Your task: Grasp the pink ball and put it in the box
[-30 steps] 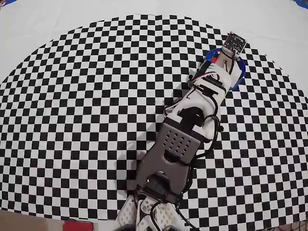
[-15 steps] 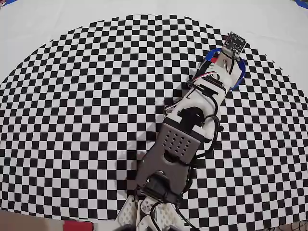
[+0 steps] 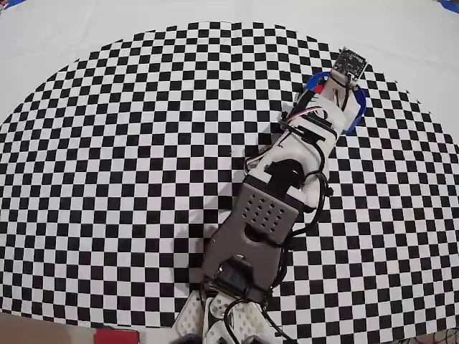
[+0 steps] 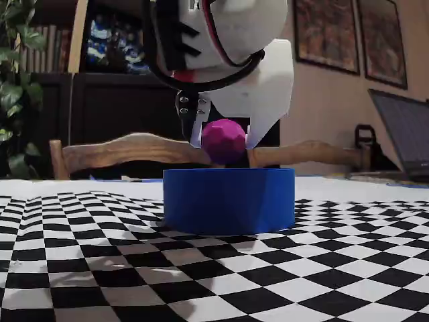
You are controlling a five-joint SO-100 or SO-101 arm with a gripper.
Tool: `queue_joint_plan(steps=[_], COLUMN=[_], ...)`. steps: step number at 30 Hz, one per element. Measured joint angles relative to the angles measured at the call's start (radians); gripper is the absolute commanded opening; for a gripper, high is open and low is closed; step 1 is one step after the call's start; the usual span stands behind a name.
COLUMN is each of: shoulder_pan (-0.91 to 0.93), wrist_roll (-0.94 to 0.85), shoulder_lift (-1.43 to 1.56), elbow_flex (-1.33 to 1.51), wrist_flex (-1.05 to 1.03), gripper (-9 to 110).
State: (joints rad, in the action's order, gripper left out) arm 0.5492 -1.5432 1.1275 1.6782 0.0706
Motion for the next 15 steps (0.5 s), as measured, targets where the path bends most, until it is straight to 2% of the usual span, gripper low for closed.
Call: queue_joint_plan(steps=[2,5,15], shoulder_pan=[0.0,0.0,0.0], wrist_roll=[0.0,0.0,0.0], shoulder_lift=[0.0,0.0,0.0], elbow_flex=[0.0,0.0,0.0], wrist_flex=[0.0,0.014,0.025], gripper=[28,31,34])
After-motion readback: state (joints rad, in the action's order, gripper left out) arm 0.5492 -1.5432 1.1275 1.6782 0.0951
